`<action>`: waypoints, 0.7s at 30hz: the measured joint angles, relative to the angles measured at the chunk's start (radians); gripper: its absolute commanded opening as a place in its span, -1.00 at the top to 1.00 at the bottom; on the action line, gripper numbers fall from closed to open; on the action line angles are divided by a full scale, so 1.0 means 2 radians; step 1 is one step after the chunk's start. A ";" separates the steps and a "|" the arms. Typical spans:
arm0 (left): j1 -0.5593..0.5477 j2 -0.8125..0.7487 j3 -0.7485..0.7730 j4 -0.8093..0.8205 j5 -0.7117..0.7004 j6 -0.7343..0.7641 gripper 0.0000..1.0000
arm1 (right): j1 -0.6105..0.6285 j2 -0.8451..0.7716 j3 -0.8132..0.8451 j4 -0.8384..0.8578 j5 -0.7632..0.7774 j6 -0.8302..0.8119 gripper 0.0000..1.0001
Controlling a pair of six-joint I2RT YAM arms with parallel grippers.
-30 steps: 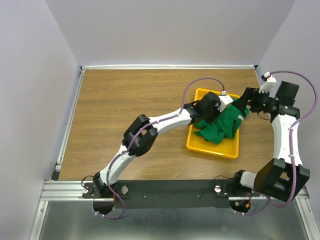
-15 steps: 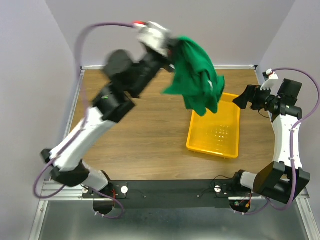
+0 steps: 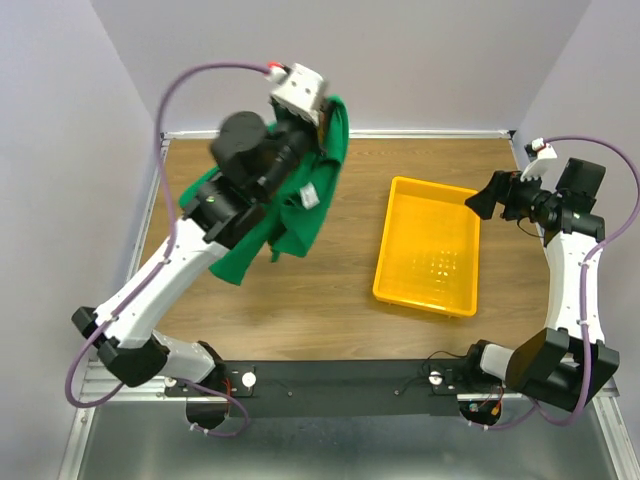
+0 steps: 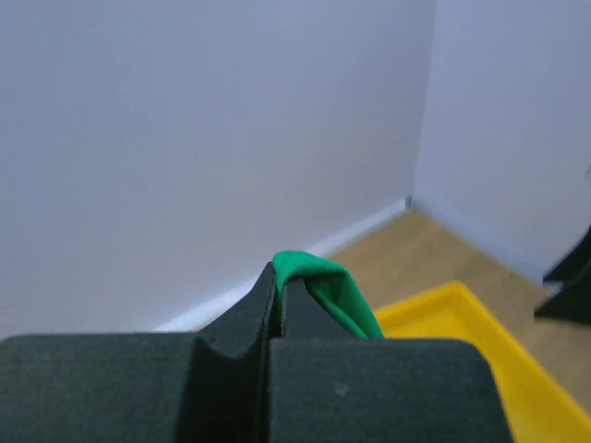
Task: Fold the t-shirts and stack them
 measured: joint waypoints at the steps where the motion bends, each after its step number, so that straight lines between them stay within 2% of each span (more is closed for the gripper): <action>1: 0.002 0.001 -0.026 -0.004 0.005 -0.006 1.00 | 0.000 -0.001 0.000 0.000 0.000 -0.001 -1.00; 6: 0.004 -0.013 -0.142 -0.007 0.023 -0.039 1.00 | 0.000 -0.001 -0.003 -0.003 0.000 -0.010 -1.00; 11: 0.005 -0.053 -0.228 -0.001 0.033 -0.067 1.00 | 0.000 -0.001 -0.008 -0.008 0.000 -0.021 -1.00; 21: 0.005 -0.101 -0.292 0.027 0.037 -0.103 1.00 | 0.000 0.005 -0.021 -0.024 0.000 -0.041 -1.00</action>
